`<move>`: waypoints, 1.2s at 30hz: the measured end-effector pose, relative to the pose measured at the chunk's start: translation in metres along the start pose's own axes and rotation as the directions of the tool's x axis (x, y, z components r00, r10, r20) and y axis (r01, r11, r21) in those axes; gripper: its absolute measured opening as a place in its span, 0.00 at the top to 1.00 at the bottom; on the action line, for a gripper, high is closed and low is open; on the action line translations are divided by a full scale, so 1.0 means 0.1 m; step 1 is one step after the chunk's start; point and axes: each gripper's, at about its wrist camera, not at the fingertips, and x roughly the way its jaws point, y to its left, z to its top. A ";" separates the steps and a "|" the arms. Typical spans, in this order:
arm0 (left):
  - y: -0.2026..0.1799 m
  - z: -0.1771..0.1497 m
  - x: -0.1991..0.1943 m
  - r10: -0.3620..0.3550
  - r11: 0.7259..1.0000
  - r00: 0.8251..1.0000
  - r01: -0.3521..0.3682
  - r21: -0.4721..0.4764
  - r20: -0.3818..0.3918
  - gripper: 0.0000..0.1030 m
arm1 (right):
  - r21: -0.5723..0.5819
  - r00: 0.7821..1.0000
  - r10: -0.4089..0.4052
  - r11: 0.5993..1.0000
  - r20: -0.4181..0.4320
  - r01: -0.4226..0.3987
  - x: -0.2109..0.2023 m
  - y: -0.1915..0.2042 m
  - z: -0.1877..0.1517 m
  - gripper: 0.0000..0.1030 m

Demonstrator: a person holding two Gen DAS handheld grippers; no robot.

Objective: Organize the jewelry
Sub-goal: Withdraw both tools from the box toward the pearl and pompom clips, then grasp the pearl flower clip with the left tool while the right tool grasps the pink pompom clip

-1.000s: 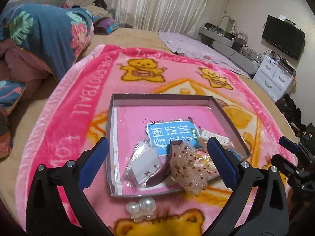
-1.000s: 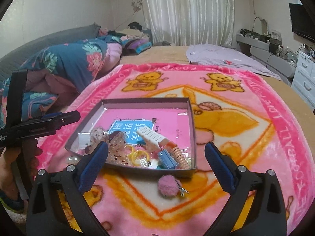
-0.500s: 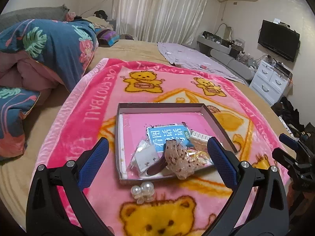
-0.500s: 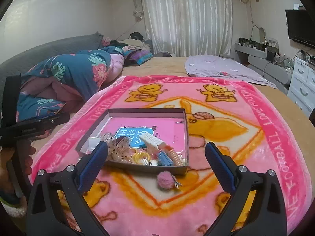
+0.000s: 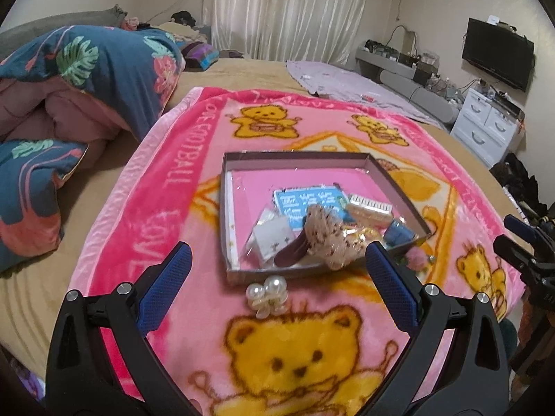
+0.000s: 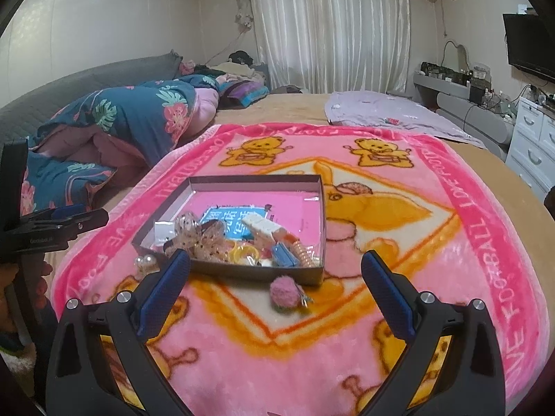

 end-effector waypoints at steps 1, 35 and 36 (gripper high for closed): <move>0.00 -0.03 0.00 0.002 1.000 1.000 -0.002 0.000 -0.005 0.09 | -0.002 1.000 0.000 1.000 -0.003 0.000 0.01 0.00 -0.02 0.05; 0.24 -0.60 0.89 -0.034 0.993 0.978 0.010 -0.116 -0.204 0.10 | 0.007 0.960 -0.009 1.000 -0.281 0.012 1.36 -0.26 -0.51 0.22; 0.24 -0.59 0.90 -0.034 0.993 0.978 0.010 -0.119 -0.205 0.11 | 0.004 0.959 -0.008 1.000 -0.284 0.010 1.40 -0.25 -0.52 0.28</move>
